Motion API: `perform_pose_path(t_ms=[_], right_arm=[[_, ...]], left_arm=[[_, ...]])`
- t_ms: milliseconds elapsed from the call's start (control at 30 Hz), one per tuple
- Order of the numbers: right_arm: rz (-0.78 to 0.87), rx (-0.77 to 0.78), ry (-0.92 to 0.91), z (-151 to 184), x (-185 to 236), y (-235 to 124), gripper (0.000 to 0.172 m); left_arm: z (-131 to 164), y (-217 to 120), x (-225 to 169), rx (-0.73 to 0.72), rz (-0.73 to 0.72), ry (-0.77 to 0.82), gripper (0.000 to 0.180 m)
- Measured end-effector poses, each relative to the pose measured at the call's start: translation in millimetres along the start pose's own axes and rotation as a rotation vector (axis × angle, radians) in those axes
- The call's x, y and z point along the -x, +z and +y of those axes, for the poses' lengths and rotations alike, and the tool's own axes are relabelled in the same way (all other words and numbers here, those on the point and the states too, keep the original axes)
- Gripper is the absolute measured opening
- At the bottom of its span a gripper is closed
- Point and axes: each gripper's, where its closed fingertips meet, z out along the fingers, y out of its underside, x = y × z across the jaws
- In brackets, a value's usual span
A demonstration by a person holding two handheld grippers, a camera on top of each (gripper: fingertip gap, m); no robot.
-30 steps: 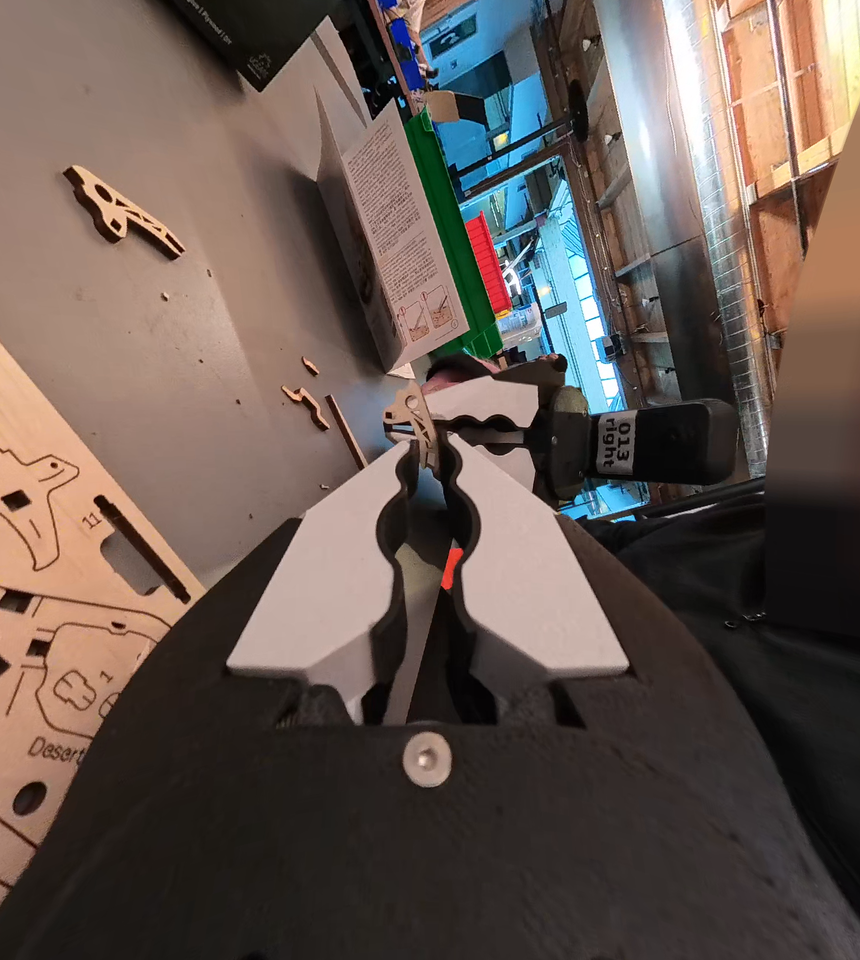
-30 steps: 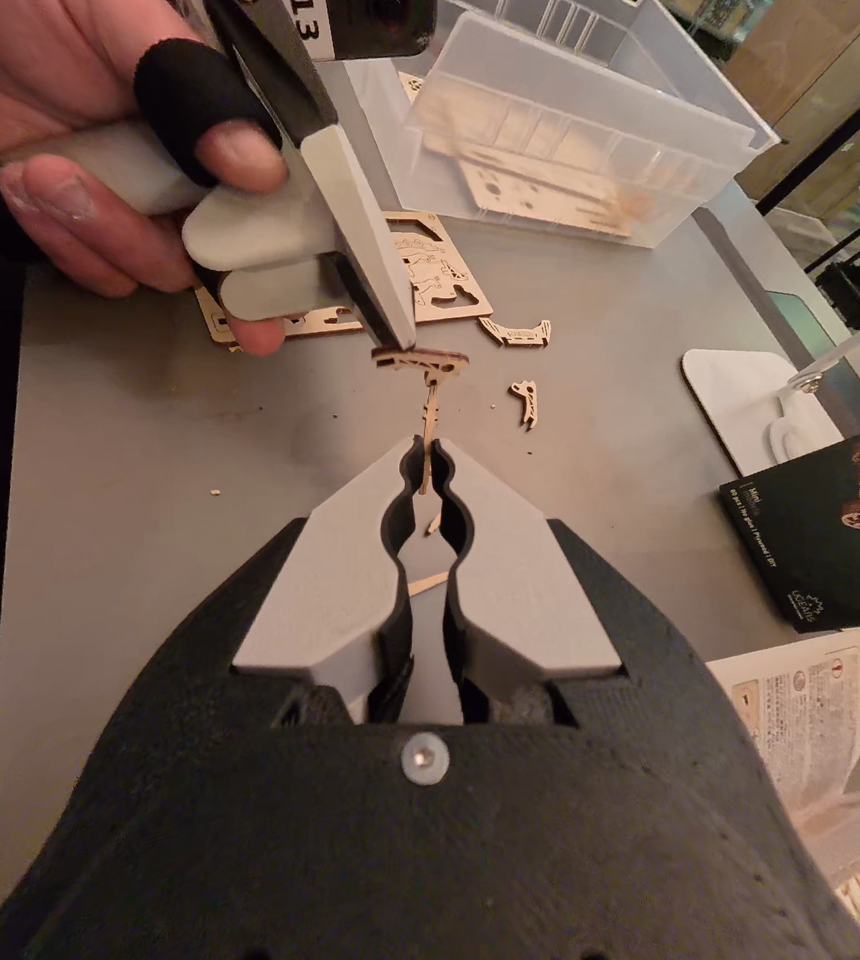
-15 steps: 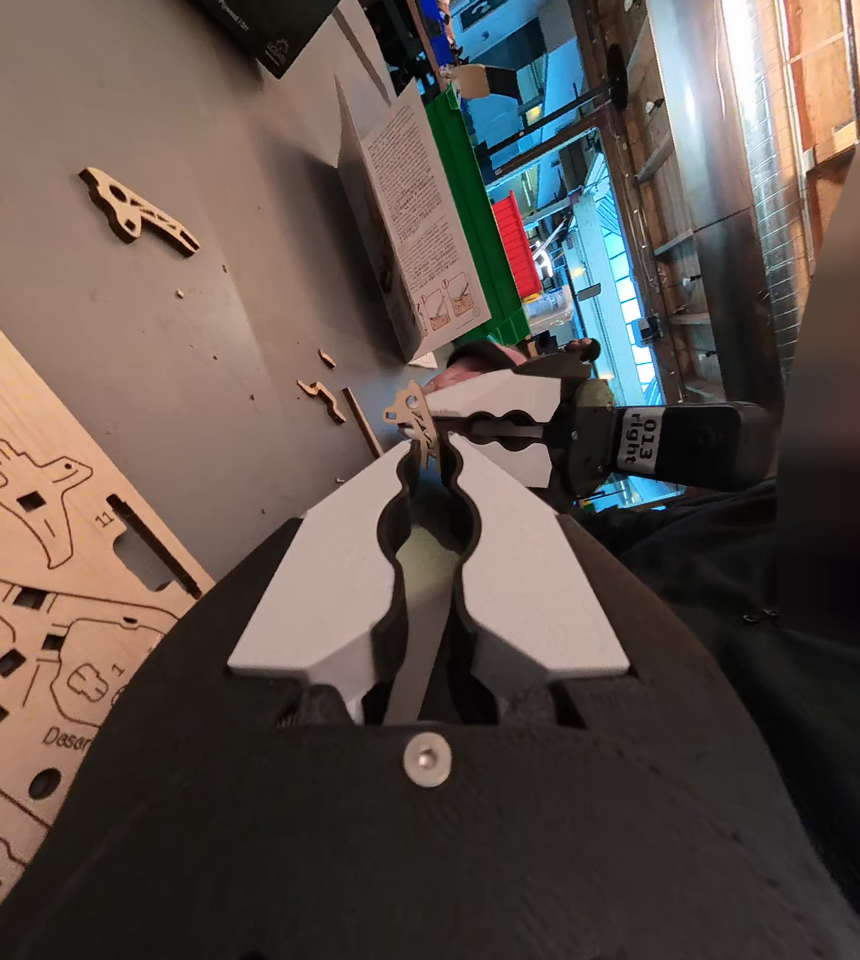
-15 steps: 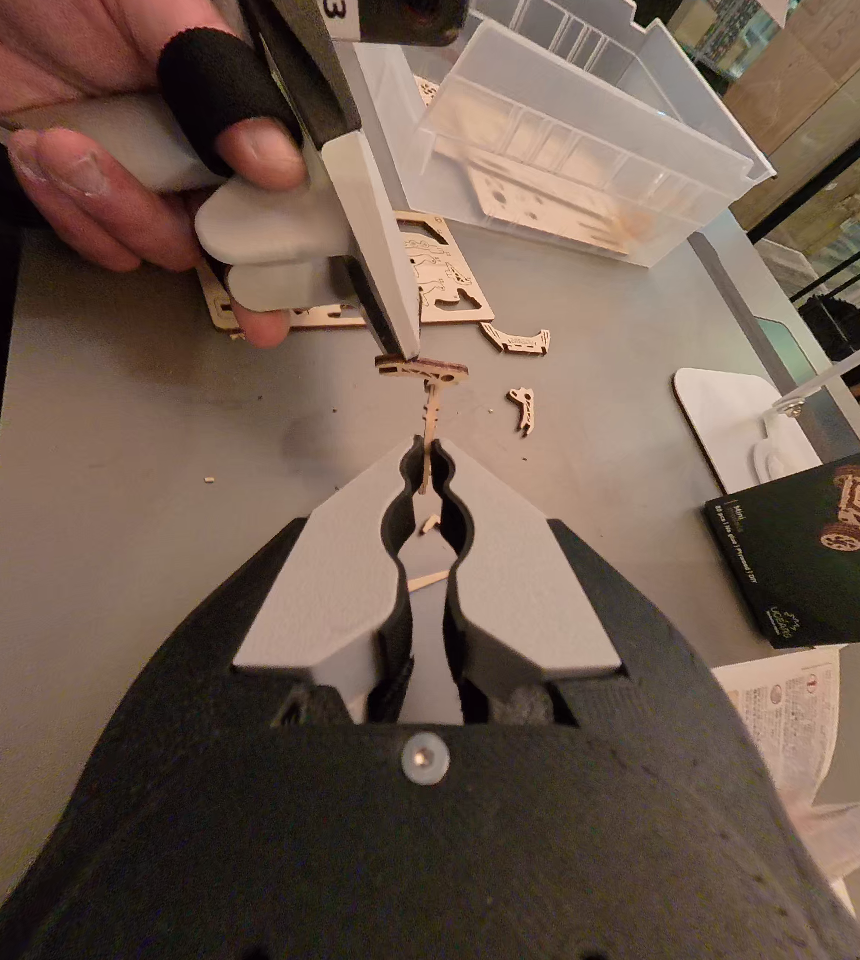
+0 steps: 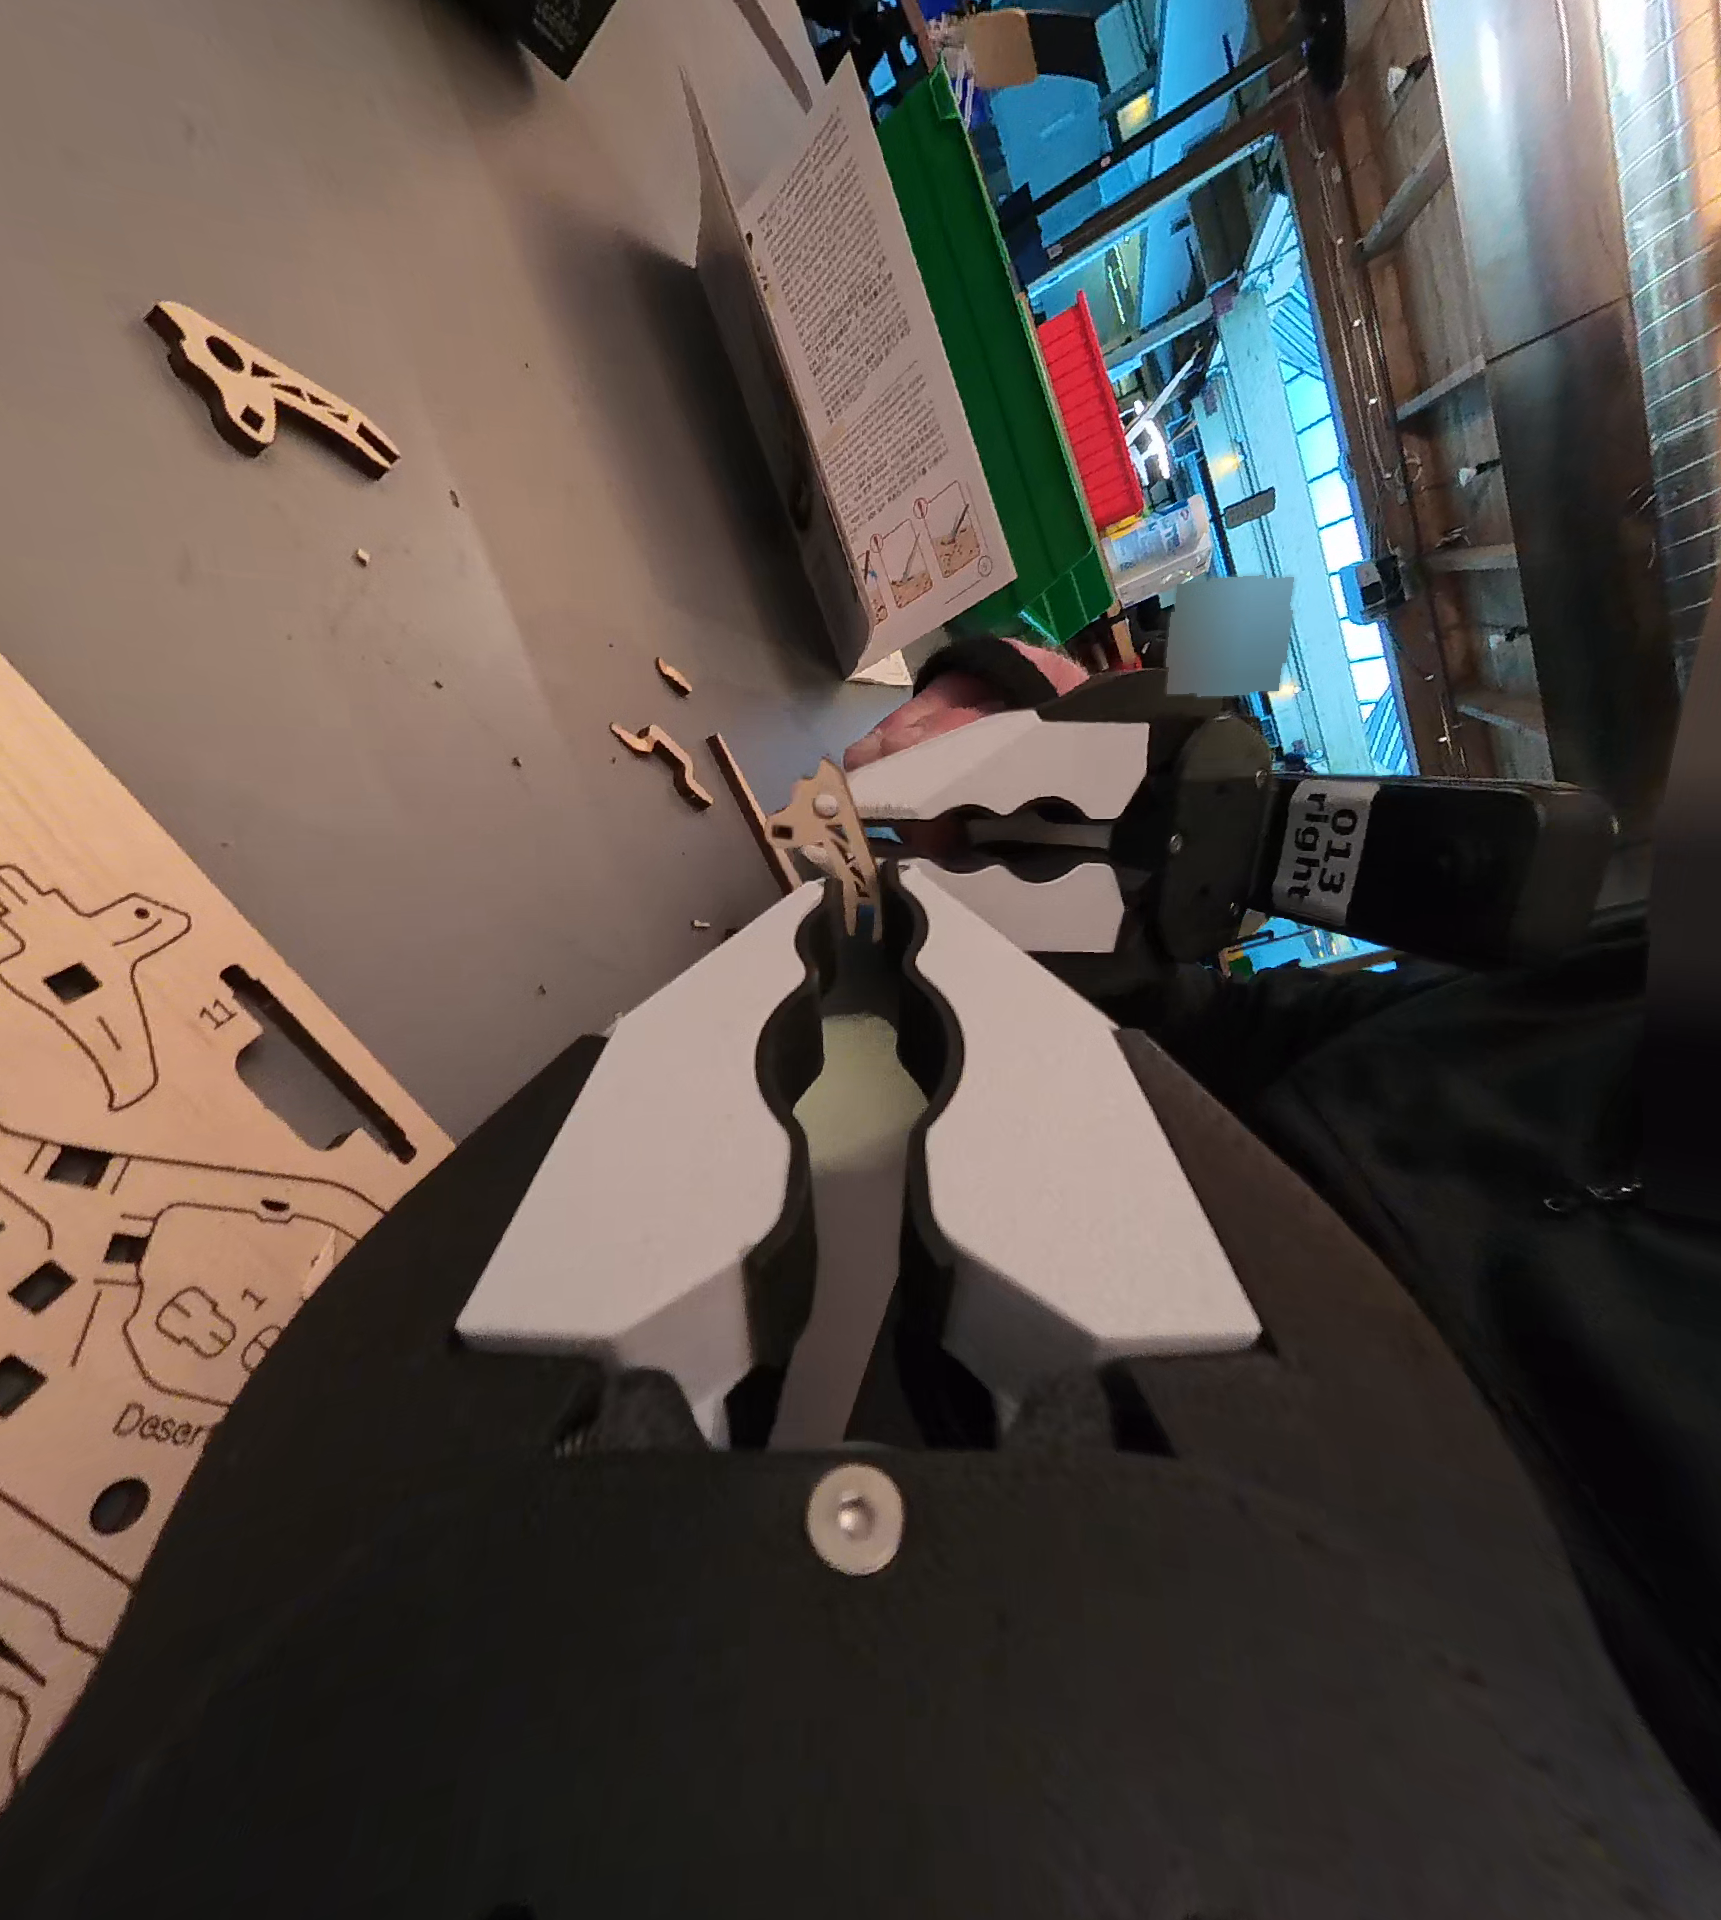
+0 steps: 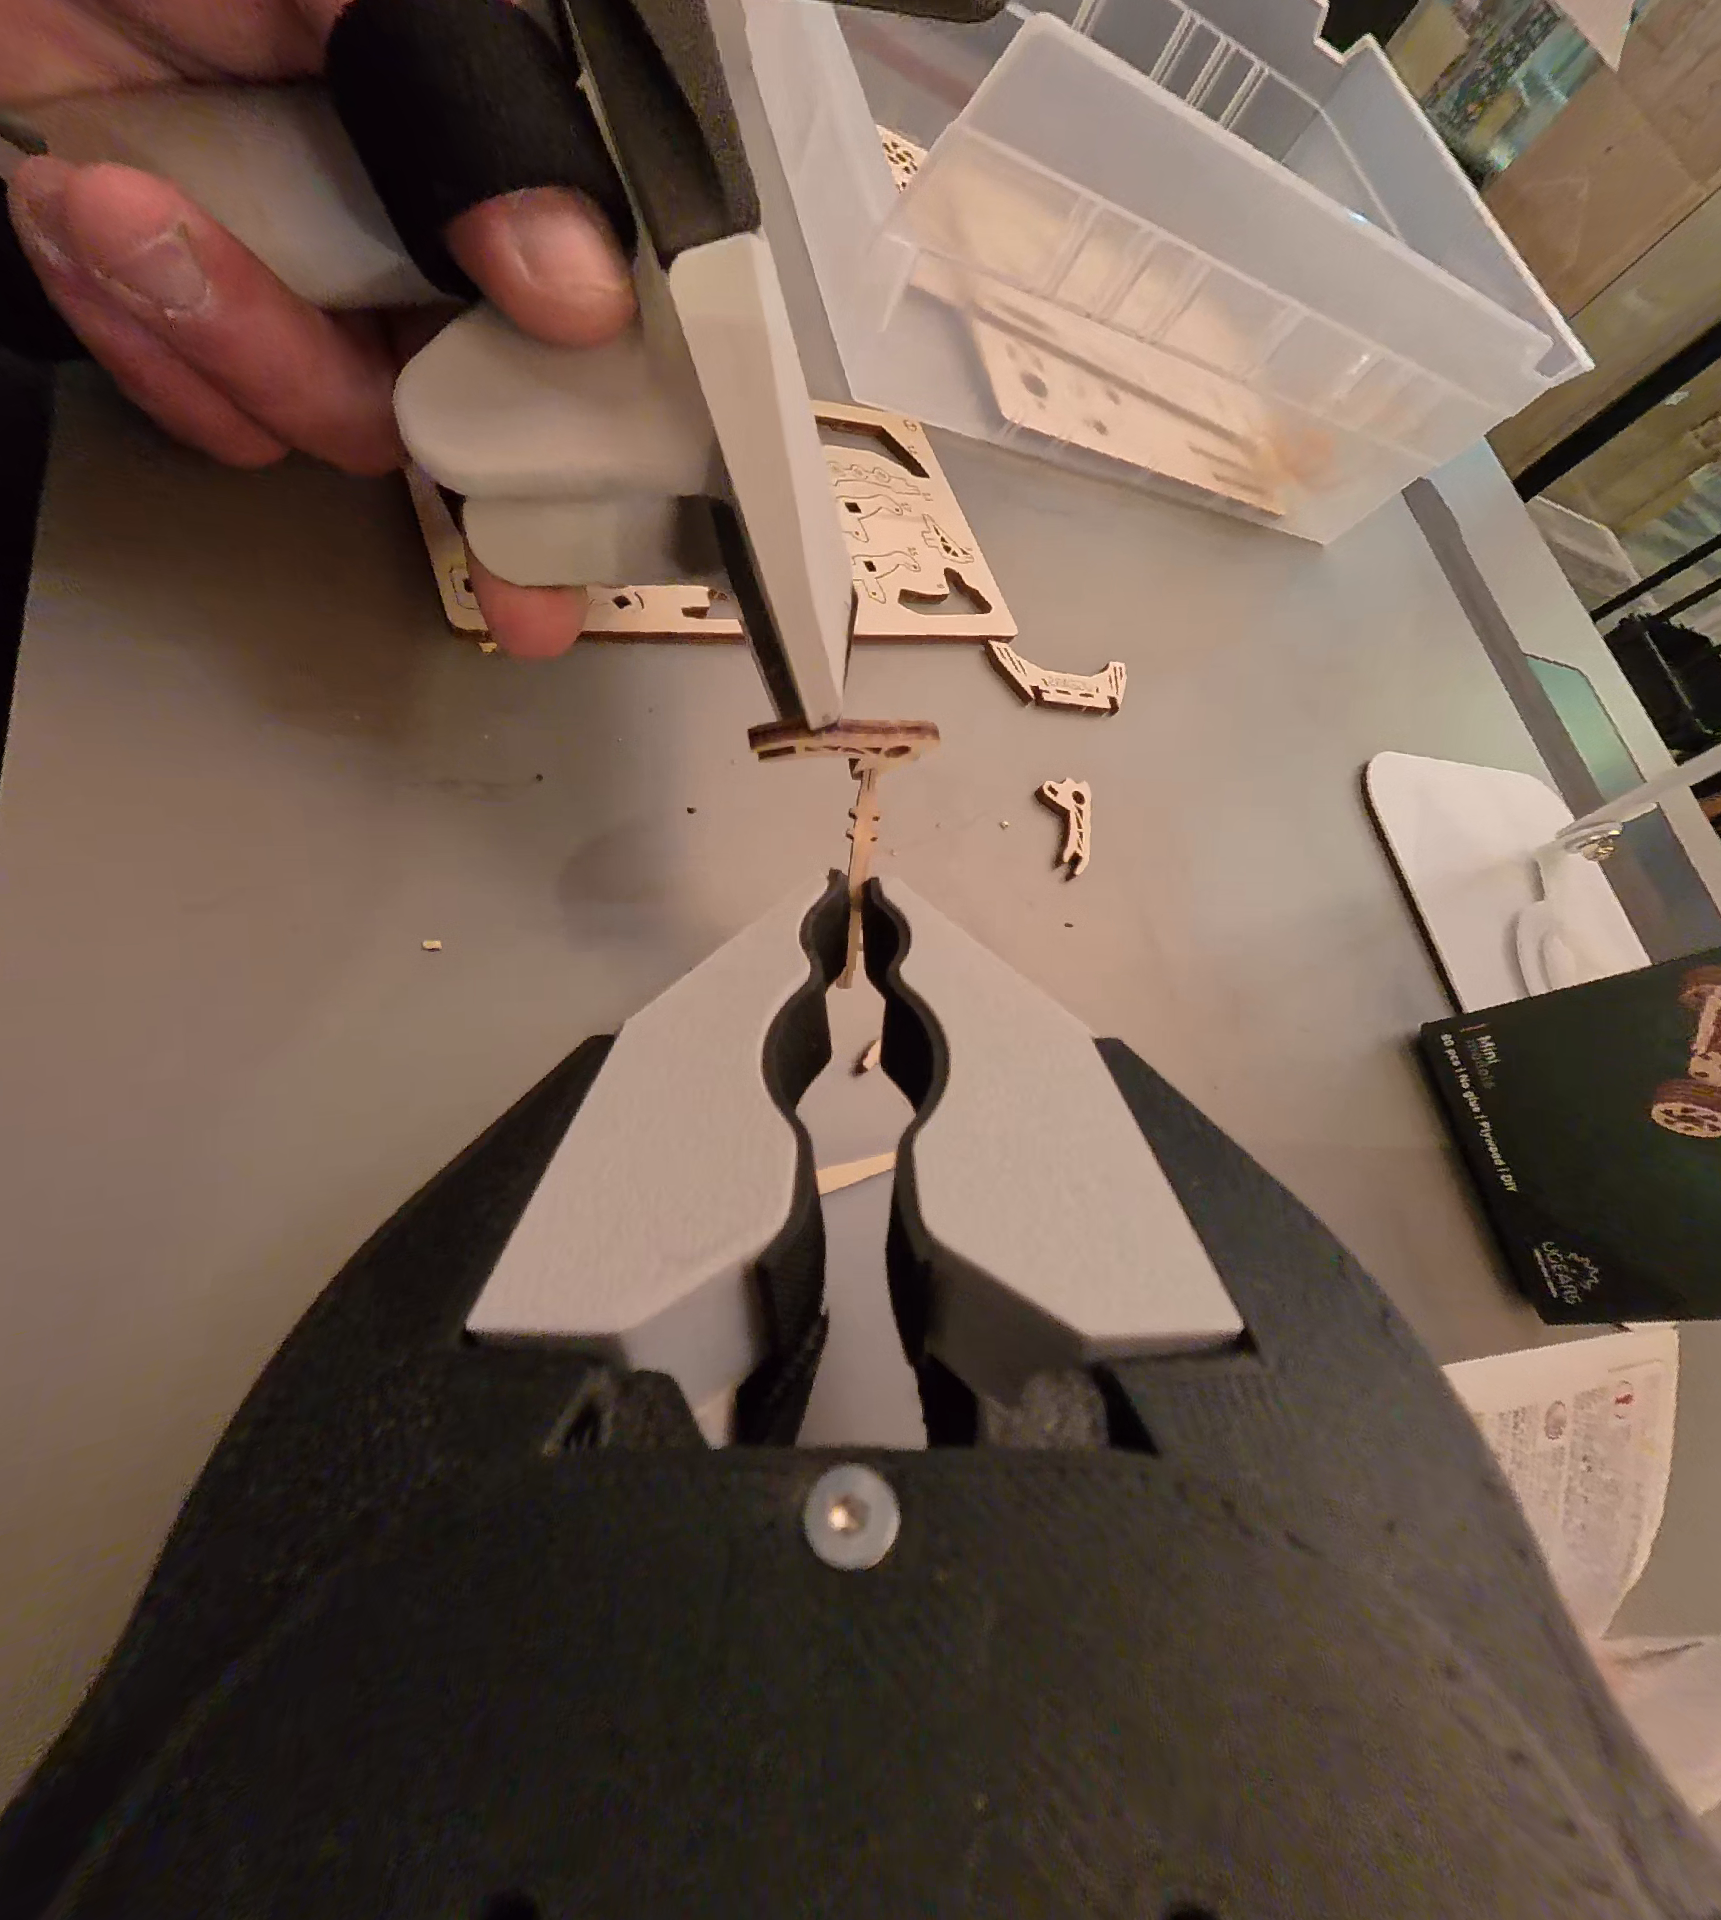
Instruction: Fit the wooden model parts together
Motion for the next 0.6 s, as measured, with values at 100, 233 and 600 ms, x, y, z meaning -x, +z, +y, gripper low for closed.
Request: perform_pose_path(t_ms=[100, 233, 600], right_arm=[[-0.006, -0.006, -0.015, -0.9, 0.6, -0.2, 0.0], [-0.028, -0.013, -0.035, -0.7, 2.8, 0.6, 0.0], [-0.086, 0.04, -0.056, 10.8, 14.3, 8.2, 0.0]], left_arm=[[0.0, -1.2, 0.0, 0.004, -0.005, 0.008, 0.005], [2.1, -2.0, 3.8, 0.035, -0.04, 0.039, 0.005], [15.5, -0.1, 20.7, 0.156, -0.179, 0.129, 0.005]])
